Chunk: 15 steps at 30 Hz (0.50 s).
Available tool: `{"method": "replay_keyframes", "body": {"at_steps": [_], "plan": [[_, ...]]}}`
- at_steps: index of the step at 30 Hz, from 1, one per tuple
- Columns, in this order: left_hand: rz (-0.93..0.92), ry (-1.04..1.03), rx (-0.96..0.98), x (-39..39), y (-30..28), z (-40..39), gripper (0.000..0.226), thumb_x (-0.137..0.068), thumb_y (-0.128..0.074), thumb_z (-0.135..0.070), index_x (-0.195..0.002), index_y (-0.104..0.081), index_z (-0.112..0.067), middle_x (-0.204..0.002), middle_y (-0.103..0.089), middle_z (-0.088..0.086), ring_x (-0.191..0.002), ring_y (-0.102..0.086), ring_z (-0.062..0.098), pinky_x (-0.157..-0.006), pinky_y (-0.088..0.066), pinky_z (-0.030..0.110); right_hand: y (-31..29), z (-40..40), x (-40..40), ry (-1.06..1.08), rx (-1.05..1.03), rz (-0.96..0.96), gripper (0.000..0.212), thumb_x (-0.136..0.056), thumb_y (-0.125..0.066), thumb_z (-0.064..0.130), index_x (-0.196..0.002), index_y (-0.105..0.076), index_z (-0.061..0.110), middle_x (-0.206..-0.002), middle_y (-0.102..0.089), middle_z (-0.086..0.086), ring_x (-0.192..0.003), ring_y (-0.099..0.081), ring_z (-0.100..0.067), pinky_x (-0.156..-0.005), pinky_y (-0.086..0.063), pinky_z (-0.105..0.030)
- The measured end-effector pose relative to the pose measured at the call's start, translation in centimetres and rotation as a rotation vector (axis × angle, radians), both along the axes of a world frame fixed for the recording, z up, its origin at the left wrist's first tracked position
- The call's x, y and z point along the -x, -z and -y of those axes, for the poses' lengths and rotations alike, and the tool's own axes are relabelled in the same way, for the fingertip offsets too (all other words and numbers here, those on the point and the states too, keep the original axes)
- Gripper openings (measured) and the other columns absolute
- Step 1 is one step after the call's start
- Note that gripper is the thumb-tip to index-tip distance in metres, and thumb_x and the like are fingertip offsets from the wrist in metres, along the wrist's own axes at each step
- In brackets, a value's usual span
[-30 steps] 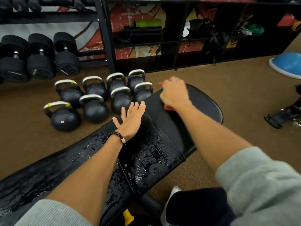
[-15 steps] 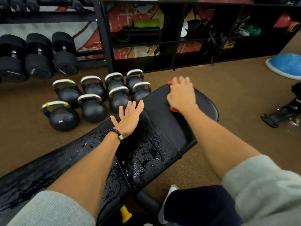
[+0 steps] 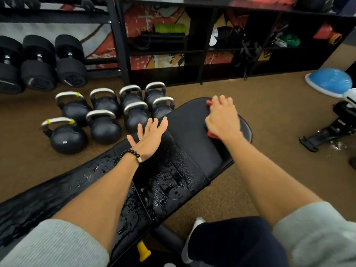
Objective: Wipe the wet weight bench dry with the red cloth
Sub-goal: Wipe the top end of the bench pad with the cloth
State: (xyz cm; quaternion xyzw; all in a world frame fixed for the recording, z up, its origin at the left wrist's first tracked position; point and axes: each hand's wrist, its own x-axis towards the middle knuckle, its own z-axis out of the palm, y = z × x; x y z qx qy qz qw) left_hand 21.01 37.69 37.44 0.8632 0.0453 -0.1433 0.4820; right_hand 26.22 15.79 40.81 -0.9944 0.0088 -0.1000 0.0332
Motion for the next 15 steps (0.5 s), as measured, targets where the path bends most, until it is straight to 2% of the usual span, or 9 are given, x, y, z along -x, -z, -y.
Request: {"method": "replay_keyframes", "body": {"at_steps": [2,3,4,6,7,9,12,15], "plan": [[-0.011,0.002,0.008,0.0,0.0,0.0,0.103,-0.063,-0.013,-0.086,-0.156,-0.010,-0.043,-0.164,0.005,-0.020,-0.150,0.014,0.011,-0.114,0.023,0.053,1.3,-3.3,1.8,-0.202,0.027,0.017,0.051,-0.075,-0.025,0.023,-0.115,-0.052,0.005,-0.118,-0.052,-0.016,-0.108,-0.046,-0.039,-0.089,-0.044,-0.053],[-0.014,0.002,0.010,0.0,0.0,0.0,0.100,-0.065,-0.013,-0.084,-0.156,-0.010,-0.043,-0.164,0.005,-0.020,-0.150,0.015,0.010,-0.113,0.024,0.053,2.1,-4.5,3.2,-0.345,0.030,-0.009,0.048,-0.081,-0.030,0.018,-0.121,-0.053,0.005,-0.124,-0.052,-0.015,-0.115,-0.044,-0.039,-0.095,-0.044,-0.055],[-0.011,0.005,0.007,0.0,0.0,-0.1,0.098,-0.066,-0.012,-0.083,-0.156,-0.009,-0.042,-0.164,0.006,-0.019,-0.150,0.015,0.010,-0.112,0.024,0.052,2.8,-5.1,4.8,-0.476,0.024,-0.052,0.047,-0.089,-0.036,0.014,-0.132,-0.050,0.006,-0.137,-0.049,-0.013,-0.128,-0.040,-0.038,-0.105,-0.040,-0.055],[-0.004,0.011,0.003,-0.1,0.0,-0.2,0.098,-0.067,-0.012,-0.082,-0.156,-0.009,-0.042,-0.164,0.006,-0.019,-0.150,0.016,0.011,-0.112,0.025,0.052,2.8,-3.7,7.5,-0.581,-0.005,-0.104,0.049,-0.102,-0.039,0.018,-0.151,-0.038,0.013,-0.158,-0.035,-0.006,-0.148,-0.023,-0.031,-0.119,-0.020,-0.050],[-0.004,0.014,0.008,-0.1,0.1,-0.3,0.098,-0.067,-0.012,-0.082,-0.156,-0.009,-0.042,-0.164,0.006,-0.019,-0.150,0.015,0.011,-0.112,0.024,0.052,2.4,-2.0,8.2,-0.563,-0.012,-0.089,0.050,-0.104,-0.038,0.020,-0.154,-0.035,0.016,-0.162,-0.030,-0.003,-0.151,-0.018,-0.027,-0.121,-0.014,-0.049],[-0.008,0.022,0.013,-0.1,0.1,-0.2,0.100,-0.065,-0.013,-0.085,-0.156,-0.010,-0.043,-0.164,0.005,-0.019,-0.151,0.014,0.012,-0.113,0.024,0.053,1.3,1.6,7.8,-0.425,-0.025,-0.035,0.049,-0.104,-0.038,0.017,-0.153,-0.037,0.016,-0.161,-0.032,-0.003,-0.151,-0.019,-0.027,-0.119,-0.015,-0.054],[-0.013,0.024,-0.025,0.0,0.0,-0.1,0.111,-0.056,-0.012,-0.091,-0.156,-0.010,-0.043,-0.164,0.004,-0.019,-0.151,0.014,0.012,-0.113,0.023,0.055,-0.1,4.5,3.8,-0.102,-0.075,-0.023,0.048,-0.101,-0.037,0.015,-0.149,-0.041,0.011,-0.153,-0.040,-0.011,-0.144,-0.028,-0.035,-0.114,-0.023,-0.060],[-0.005,0.026,-0.054,0.1,0.0,-0.1,0.102,-0.066,-0.015,-0.087,-0.156,-0.009,-0.041,-0.164,0.005,-0.019,-0.150,0.016,0.012,-0.113,0.024,0.054,0.0,1.8,1.9,0.060,-0.055,-0.005,0.058,-0.087,-0.031,0.025,-0.140,-0.044,0.006,-0.138,-0.049,-0.016,-0.126,-0.040,-0.041,-0.105,-0.037,-0.056]]}}
